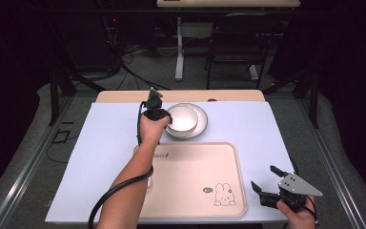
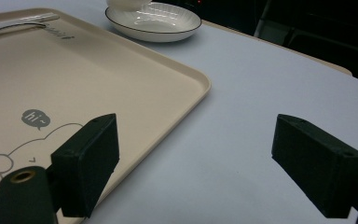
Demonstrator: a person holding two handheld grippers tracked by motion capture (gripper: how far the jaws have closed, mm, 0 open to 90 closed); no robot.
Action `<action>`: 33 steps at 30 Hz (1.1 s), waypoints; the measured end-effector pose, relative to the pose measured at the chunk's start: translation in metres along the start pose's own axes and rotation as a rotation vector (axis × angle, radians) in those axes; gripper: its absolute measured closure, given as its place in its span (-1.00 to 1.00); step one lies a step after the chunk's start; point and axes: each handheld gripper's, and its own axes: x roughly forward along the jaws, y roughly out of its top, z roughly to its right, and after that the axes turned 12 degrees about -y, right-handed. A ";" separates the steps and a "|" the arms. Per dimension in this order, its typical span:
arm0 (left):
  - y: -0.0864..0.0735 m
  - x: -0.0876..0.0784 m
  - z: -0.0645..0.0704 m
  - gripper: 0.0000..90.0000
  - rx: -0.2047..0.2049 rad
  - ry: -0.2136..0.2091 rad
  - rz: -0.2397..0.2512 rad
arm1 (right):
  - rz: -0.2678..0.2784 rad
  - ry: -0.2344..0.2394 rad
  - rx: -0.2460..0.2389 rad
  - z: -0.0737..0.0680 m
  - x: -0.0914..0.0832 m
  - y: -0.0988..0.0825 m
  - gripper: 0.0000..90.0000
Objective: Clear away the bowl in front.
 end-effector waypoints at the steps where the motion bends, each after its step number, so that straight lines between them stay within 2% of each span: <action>1: -0.001 0.001 0.000 0.80 0.004 -0.002 -0.001 | 0.000 0.000 0.001 0.000 0.000 0.000 -0.68; 9: -0.010 0.009 0.010 0.81 0.036 -0.029 -0.038 | 0.000 0.001 -0.002 0.000 0.000 0.000 -0.68; 14: -0.016 0.016 0.021 0.81 0.076 -0.039 -0.066 | -0.002 0.003 -0.002 -0.001 0.000 0.000 -0.68; 27: -0.031 0.036 0.051 0.81 0.145 -0.105 -0.130 | -0.001 0.003 -0.003 -0.001 0.000 0.000 -0.68; 33: -0.035 0.045 0.062 0.81 0.164 -0.118 -0.146 | 0.000 0.003 -0.004 -0.001 0.000 0.001 -0.68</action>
